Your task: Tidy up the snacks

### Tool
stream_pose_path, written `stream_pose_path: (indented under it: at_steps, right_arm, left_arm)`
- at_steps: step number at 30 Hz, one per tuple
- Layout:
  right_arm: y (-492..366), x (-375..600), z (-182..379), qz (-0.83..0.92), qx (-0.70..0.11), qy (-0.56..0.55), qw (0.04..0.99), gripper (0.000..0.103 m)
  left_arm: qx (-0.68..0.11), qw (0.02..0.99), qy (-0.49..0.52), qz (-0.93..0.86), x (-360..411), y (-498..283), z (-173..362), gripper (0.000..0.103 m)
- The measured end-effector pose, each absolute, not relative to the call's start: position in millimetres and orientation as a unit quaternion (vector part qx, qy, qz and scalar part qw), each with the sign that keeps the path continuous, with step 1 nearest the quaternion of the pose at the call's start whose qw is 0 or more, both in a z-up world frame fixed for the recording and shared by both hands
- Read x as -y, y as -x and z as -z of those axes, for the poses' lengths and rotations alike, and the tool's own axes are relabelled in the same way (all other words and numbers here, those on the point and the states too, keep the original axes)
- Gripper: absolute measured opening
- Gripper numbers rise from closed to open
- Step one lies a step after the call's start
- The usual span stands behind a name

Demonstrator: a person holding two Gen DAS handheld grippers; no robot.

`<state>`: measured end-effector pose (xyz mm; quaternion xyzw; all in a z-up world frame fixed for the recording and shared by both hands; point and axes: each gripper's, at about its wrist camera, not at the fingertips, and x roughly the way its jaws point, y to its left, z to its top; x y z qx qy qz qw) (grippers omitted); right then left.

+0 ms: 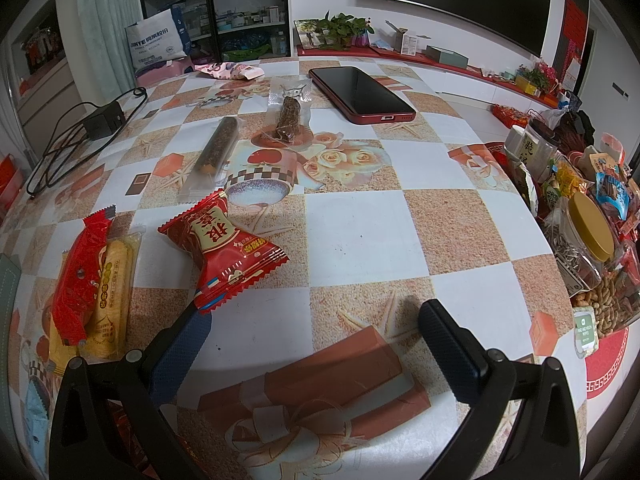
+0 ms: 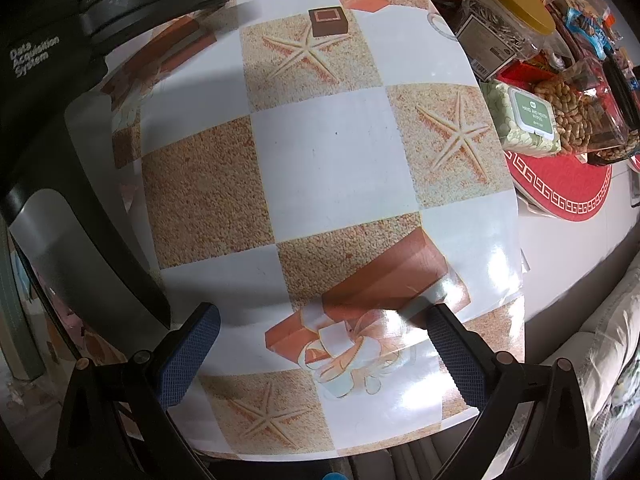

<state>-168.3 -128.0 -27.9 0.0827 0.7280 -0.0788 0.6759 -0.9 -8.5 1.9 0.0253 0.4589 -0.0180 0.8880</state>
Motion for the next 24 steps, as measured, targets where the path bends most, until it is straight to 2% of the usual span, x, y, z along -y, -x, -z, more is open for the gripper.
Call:
stream_pose_path:
  at_steps: [24]
  right_arm:
    - [166.2, 128.1, 28.1, 0.081, -0.727, -0.084, 0.677, 0.103]
  left_arm:
    - [-0.459, 0.888, -0.025, 0.018, 8.1, 0.5, -2.0, 0.103]
